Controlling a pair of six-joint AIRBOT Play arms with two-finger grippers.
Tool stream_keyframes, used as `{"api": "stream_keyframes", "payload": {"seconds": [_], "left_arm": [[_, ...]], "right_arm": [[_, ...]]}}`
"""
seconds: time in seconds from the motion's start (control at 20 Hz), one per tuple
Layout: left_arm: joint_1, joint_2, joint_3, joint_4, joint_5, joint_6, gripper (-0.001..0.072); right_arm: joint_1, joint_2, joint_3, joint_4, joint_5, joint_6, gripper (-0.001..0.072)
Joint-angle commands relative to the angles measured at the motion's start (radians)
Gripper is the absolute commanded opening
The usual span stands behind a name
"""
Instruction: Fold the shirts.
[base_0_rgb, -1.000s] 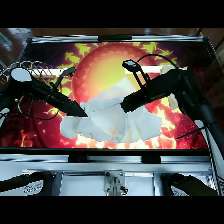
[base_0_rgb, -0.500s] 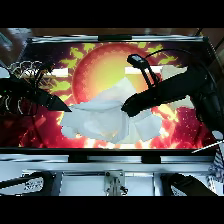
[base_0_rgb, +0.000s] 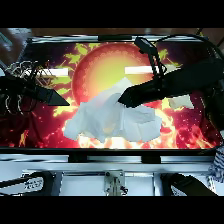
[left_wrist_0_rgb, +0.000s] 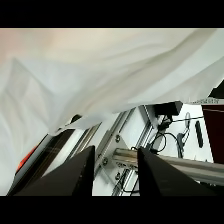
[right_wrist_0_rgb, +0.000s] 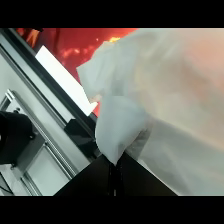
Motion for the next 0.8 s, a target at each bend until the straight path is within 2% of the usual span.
{"api": "stream_keyframes", "payload": {"seconds": [0.0, 0.1, 0.2, 0.25, 0.35, 0.4, 0.5, 0.55, 0.65, 0.75], "left_arm": [[0.029, 0.005, 0.089, 0.0, 0.017, -0.057, 0.0358], [0.059, 0.014, 0.169, 0.01, 0.033, -0.065, 0.0337], [0.098, 0.04, 0.257, 0.149, 0.089, -0.08, 0.0331], [0.114, 0.057, 0.286, 0.269, 0.135, -0.094, 0.0331], [0.136, 0.098, 0.302, 0.581, 0.257, -0.188, 0.033], [0.142, 0.112, 0.302, 0.74, 0.293, -0.256, 0.033], [0.145, 0.115, 0.296, 0.953, 0.325, -0.343, 0.0333], [0.148, 0.115, 0.28, 1.008, 0.35, -0.363, 0.0354], [0.158, 0.112, 0.212, 1.027, 0.438, -0.406, 0.0585], [0.16, 0.09, 0.132, 1.028, 0.507, -0.411, 0.0605]], "right_arm": [[0.008, -0.031, 0.007, -0.005, 0.006, 0.091, 0.0052], [0.011, -0.063, 0.007, -0.004, 0.006, 0.126, 0.0052], [0.011, -0.087, 0.007, -0.005, 0.006, 0.14, 0.0052], [0.011, -0.093, 0.007, -0.004, 0.006, 0.14, 0.0052], [0.011, -0.096, 0.007, -0.008, 0.007, 0.148, 0.0052], [0.011, -0.096, 0.007, -0.013, 0.006, 0.154, 0.0052], [0.011, -0.096, 0.007, -0.016, 0.006, 0.174, 0.0052], [0.011, -0.096, 0.007, -0.016, 0.006, 0.179, 0.0052], [0.011, -0.096, 0.007, -0.018, 0.006, 0.19, 0.0053], [0.011, -0.096, 0.007, -0.023, 0.006, 0.192, 0.0052]]}}
